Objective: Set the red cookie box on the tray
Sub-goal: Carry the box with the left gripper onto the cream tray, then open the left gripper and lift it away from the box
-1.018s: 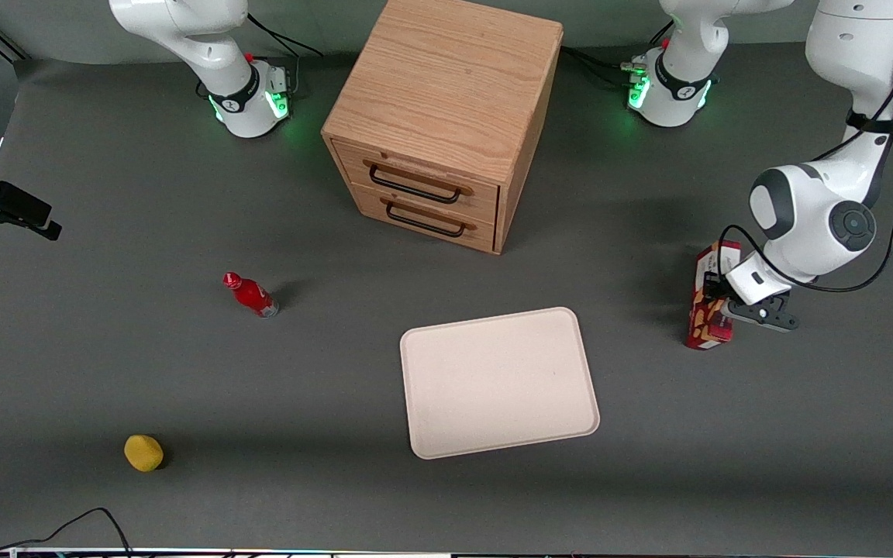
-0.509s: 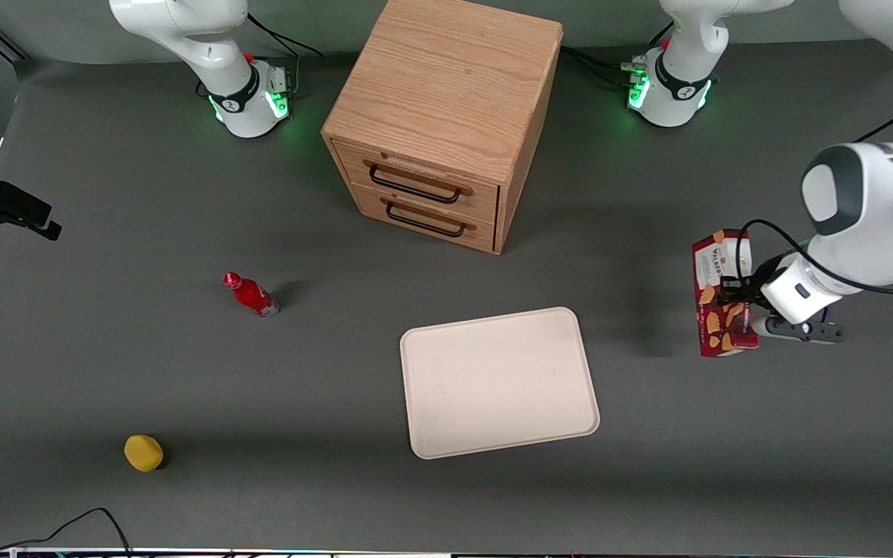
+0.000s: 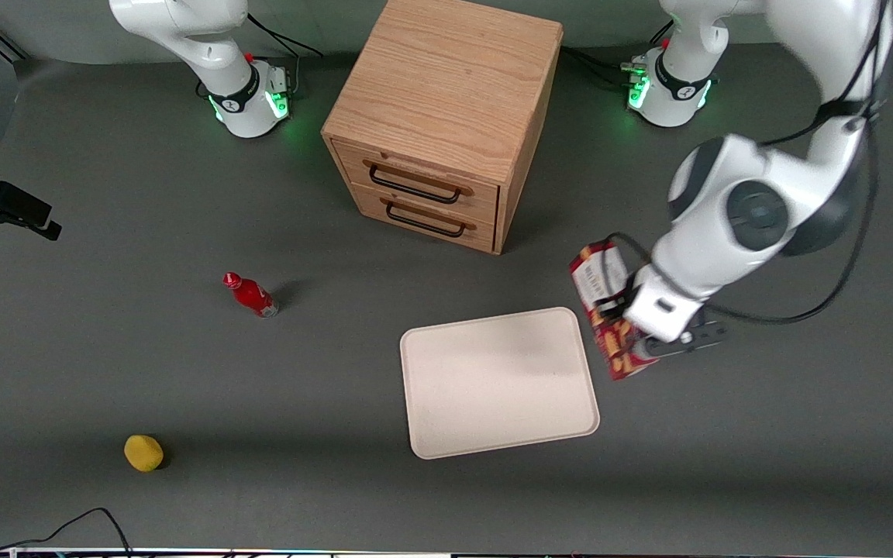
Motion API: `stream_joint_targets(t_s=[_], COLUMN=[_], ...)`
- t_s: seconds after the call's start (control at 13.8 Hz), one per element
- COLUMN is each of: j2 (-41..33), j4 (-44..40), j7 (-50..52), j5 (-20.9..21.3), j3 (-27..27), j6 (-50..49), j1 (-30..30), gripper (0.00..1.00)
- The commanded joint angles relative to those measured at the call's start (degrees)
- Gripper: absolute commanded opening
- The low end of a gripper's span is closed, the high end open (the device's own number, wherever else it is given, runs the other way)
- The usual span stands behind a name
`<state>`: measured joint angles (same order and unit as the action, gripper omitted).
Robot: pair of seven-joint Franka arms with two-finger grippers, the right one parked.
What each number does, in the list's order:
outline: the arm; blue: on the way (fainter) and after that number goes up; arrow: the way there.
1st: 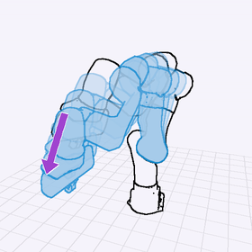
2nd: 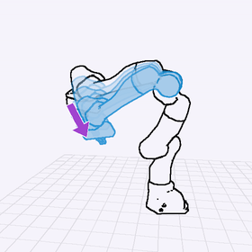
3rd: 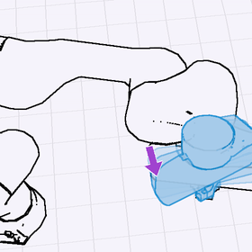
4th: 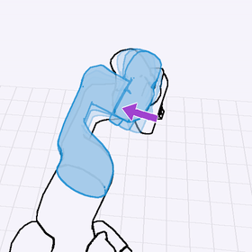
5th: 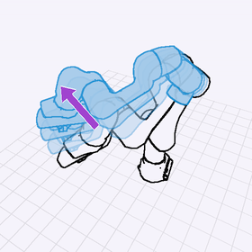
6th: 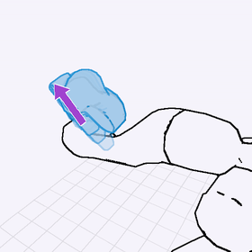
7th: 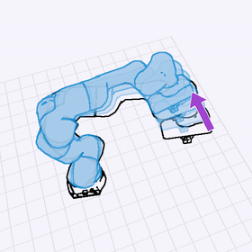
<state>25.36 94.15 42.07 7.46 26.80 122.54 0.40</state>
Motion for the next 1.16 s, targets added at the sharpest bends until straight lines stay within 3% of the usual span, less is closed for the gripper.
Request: stream_joint_targets(t_s=[0.0, 0.22, 0.29, 0.51, 0.65, 0.8, 0.95, 1.09], j2=[10.65, 15.23, 15.94, 13.76, 10.25, 3.5, -4.32, -11.0], j4=[-4.15, -3.98, -3.89, -3.28, -3.36, -3.45, -3.36, -3.19], j7=[5.22, 5.83, 5.92, 5.13, 0.59, -10.8, -24.24, -34.29], j5=[8.07, 15.12, 15.39, 14.96, 13.73, 5.25, -3.73, -6.66], j3=[1.15, 1.15, 1.15, 0.89, 0.8, -1.56, -8.57, -15.43], j6=[5.42, 9.98, 11.13, 8.87, 0.73, -8.67, -18.94, -28.53], j1=[-0.4, -0.4, -0.4, 0.47, 0.91, 1.79, 1.53, 1.44], gripper=[0.0, 0.0, 0.99, 1.0, 1.0, 1.0, 1.0, 1.0])
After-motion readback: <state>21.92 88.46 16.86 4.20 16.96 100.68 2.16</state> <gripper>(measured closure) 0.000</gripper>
